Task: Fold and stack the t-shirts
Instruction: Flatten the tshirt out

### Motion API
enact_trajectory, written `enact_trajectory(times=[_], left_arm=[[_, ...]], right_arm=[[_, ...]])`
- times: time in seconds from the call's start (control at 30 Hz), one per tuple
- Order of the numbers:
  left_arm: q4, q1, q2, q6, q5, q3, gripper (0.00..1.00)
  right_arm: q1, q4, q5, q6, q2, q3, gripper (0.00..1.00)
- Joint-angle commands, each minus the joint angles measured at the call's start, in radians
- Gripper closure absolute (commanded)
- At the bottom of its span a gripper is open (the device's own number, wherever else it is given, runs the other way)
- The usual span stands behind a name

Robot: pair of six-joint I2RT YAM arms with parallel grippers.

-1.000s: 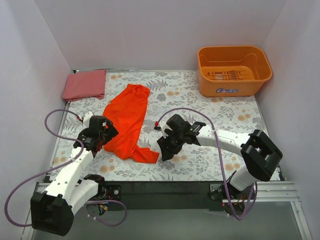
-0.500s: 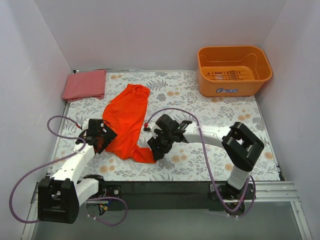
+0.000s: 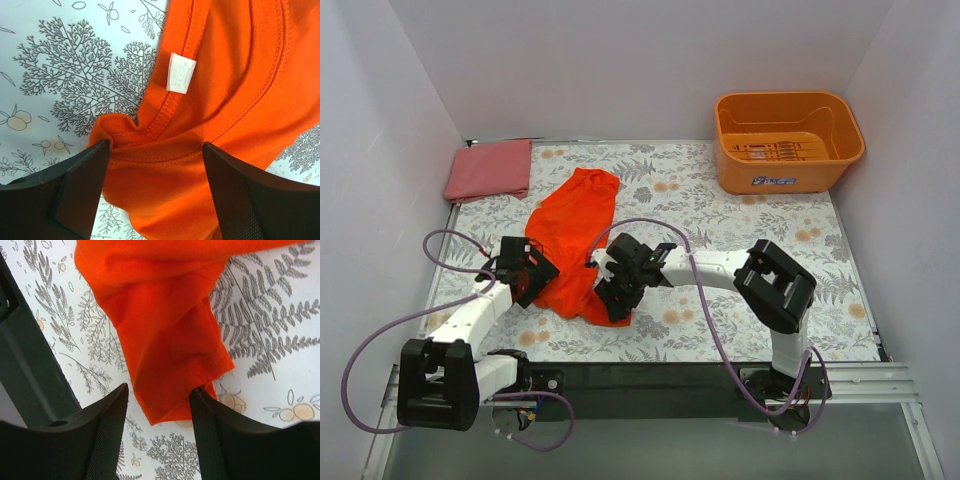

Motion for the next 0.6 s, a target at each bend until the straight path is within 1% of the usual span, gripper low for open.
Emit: enact_trajectory(times=[0.0,0.03,0.07,0.1,0.13,0.17,0.2,0.23,0.27,0.3,0.33,0.37,0.4,0.43,0.47,0.5,0.53,0.57], left_arm=[[0.023,0.003,0.029,0.000,0.063,-0.015,0.33],[0.030,0.003,0.049,-0.001,0.069,-0.013,0.37],[0.032,0.003,0.068,0.000,0.086,-0.010,0.45],[0.032,0.003,0.074,0.000,0.089,-0.009,0.51],[0.033,0.003,0.080,0.003,0.091,-0.003,0.68],[0.032,0.003,0.083,0.012,0.088,0.002,0.77],[-0.024,0.003,0.030,0.050,-0.008,0.099,1.00],[-0.067,0.003,0.022,0.077,-0.051,0.172,1.00],[-0.088,0.003,0.004,0.107,-0.067,0.207,1.00],[-0.132,0.003,-0.004,0.123,-0.103,0.293,1.00],[-0.166,0.003,-0.022,0.153,-0.128,0.370,1.00],[-0.177,0.003,-0.041,0.186,-0.134,0.425,1.00],[-0.178,0.003,-0.046,0.213,-0.127,0.451,1.00],[-0.178,0.003,-0.029,0.230,-0.106,0.490,1.00],[-0.178,0.003,-0.018,0.230,-0.089,0.510,1.00],[-0.174,0.003,0.003,0.244,-0.072,0.525,1.00],[-0.171,0.002,0.025,0.253,-0.041,0.551,1.00],[-0.163,0.002,0.081,0.272,-0.027,0.563,1.00]], right_arm=[[0.019,-0.036,0.006,-0.025,0.049,0.048,0.46],[0.019,-0.038,-0.005,-0.030,0.057,0.051,0.58],[0.019,-0.041,-0.019,-0.030,0.057,0.053,0.75],[0.019,-0.045,-0.025,-0.030,0.052,0.052,0.83],[0.019,-0.048,-0.025,-0.030,0.047,0.048,0.95],[0.016,-0.050,-0.013,-0.030,0.023,0.036,0.99],[0.002,-0.103,0.013,-0.028,-0.138,0.001,0.99],[-0.011,-0.139,0.009,-0.024,-0.211,-0.014,0.99],[-0.025,-0.157,-0.013,-0.019,-0.248,-0.021,0.99],[-0.031,-0.214,-0.036,-0.020,-0.315,-0.025,0.99],[-0.042,-0.261,-0.115,-0.027,-0.375,-0.028,0.99],[-0.050,-0.275,-0.239,-0.042,-0.431,-0.043,0.99],[-0.051,-0.276,-0.380,-0.059,-0.471,-0.063,0.99],[-0.050,-0.273,-0.460,-0.062,-0.501,-0.074,0.99],[-0.051,-0.272,-0.473,-0.062,-0.502,-0.074,0.99],[-0.051,-0.271,-0.470,-0.068,-0.523,-0.083,0.95],[-0.054,-0.274,-0.395,-0.065,-0.528,-0.087,0.90],[-0.061,-0.282,-0.316,-0.019,-0.531,-0.087,0.85]])
